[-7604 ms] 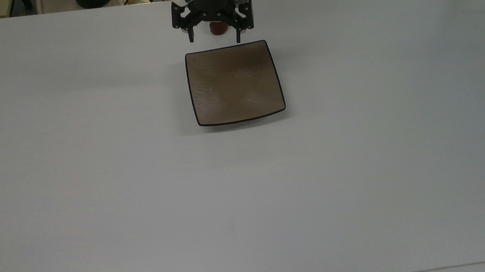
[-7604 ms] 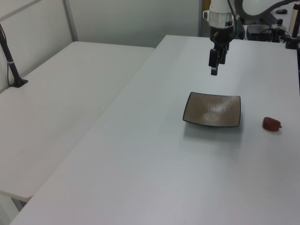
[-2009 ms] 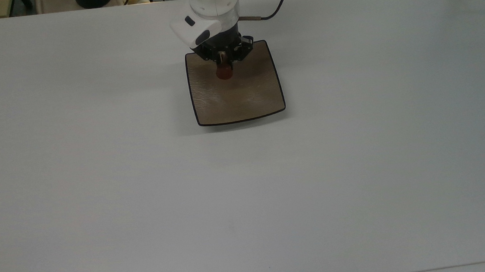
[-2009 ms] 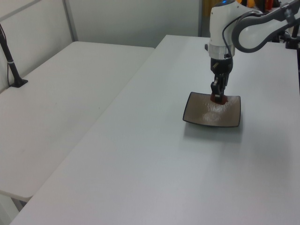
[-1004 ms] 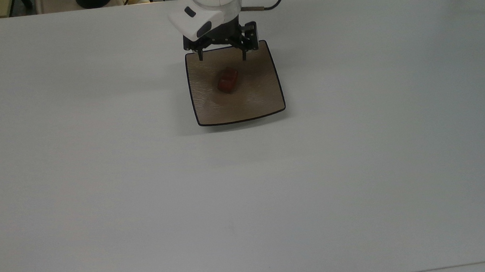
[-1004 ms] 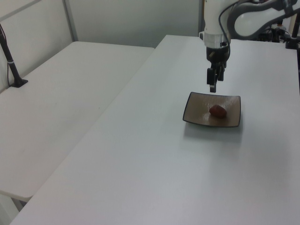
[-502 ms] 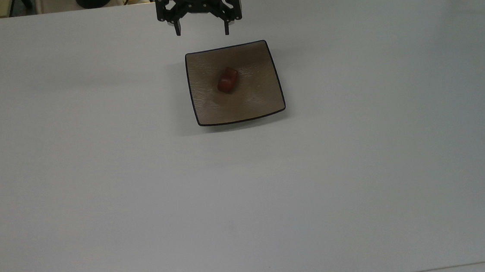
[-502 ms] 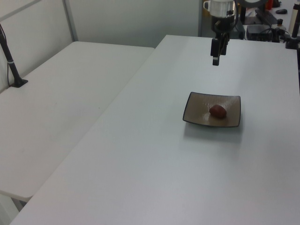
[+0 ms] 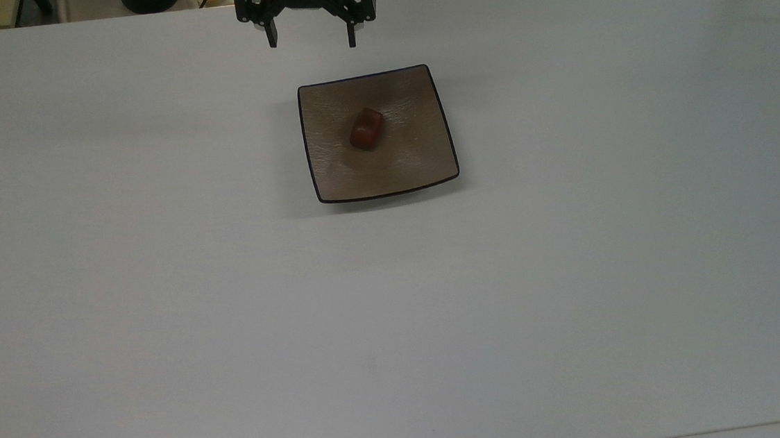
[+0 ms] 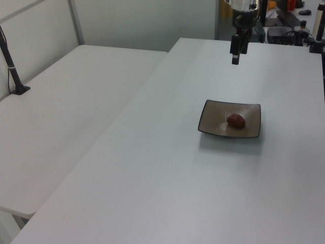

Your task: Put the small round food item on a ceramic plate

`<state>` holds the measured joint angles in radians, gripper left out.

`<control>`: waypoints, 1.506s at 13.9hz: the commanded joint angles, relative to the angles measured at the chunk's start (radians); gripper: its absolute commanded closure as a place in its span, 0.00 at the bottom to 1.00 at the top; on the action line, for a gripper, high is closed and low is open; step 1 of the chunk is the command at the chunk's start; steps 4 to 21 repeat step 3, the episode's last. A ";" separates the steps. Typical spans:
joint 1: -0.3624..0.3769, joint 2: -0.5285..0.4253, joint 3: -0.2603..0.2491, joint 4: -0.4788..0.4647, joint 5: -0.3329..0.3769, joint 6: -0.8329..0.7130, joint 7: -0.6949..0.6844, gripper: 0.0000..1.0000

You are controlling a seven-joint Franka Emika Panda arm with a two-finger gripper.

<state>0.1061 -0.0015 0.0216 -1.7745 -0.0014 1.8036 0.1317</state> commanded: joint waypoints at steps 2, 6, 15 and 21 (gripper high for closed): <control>0.015 -0.029 -0.012 -0.042 0.023 -0.001 -0.027 0.00; 0.024 -0.029 -0.012 -0.042 0.021 -0.001 -0.027 0.00; 0.024 -0.029 -0.012 -0.042 0.021 -0.001 -0.027 0.00; 0.024 -0.029 -0.012 -0.042 0.021 -0.001 -0.027 0.00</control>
